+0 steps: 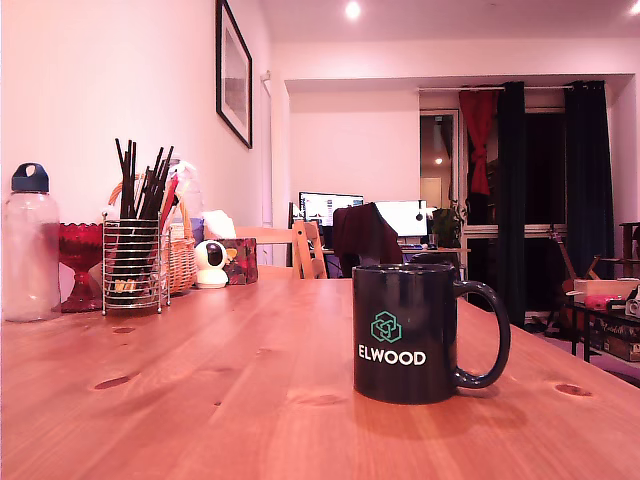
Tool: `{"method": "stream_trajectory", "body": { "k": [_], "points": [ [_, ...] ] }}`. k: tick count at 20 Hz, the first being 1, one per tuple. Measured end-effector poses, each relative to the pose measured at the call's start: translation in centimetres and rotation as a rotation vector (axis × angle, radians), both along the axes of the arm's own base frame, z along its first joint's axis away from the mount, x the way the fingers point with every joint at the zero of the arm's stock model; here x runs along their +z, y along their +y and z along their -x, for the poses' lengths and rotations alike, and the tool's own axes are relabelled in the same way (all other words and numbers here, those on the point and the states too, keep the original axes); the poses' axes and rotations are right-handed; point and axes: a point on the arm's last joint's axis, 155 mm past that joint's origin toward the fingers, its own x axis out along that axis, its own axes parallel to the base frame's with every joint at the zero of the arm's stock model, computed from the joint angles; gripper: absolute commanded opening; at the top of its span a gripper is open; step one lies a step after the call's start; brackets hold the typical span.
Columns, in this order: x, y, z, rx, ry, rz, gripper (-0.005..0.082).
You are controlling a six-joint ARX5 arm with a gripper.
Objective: Pick the coffee capsule and then drop it inside the coffee cup in front of you
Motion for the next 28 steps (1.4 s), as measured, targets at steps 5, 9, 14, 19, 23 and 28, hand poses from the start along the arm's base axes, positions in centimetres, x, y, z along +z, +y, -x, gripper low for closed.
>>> {"method": "stream_trajectory", "body": {
  "k": [5,9,14,19,23,28],
  "points": [
    [0.5,0.5,1.0,0.032,-0.05,0.015,-0.002],
    [1.5,0.9,1.6,0.053,-0.082,0.012,-0.002],
    [1.7,1.3,2.2,0.076,-0.091,0.006,-0.002],
    [2.4,1.4,3.1,0.08,-0.122,0.007,-0.002],
    [3.1,1.5,3.9,0.079,-0.153,0.008,-0.002],
    [3.7,1.5,4.5,0.079,-0.185,0.01,-0.002]
  ]
}}
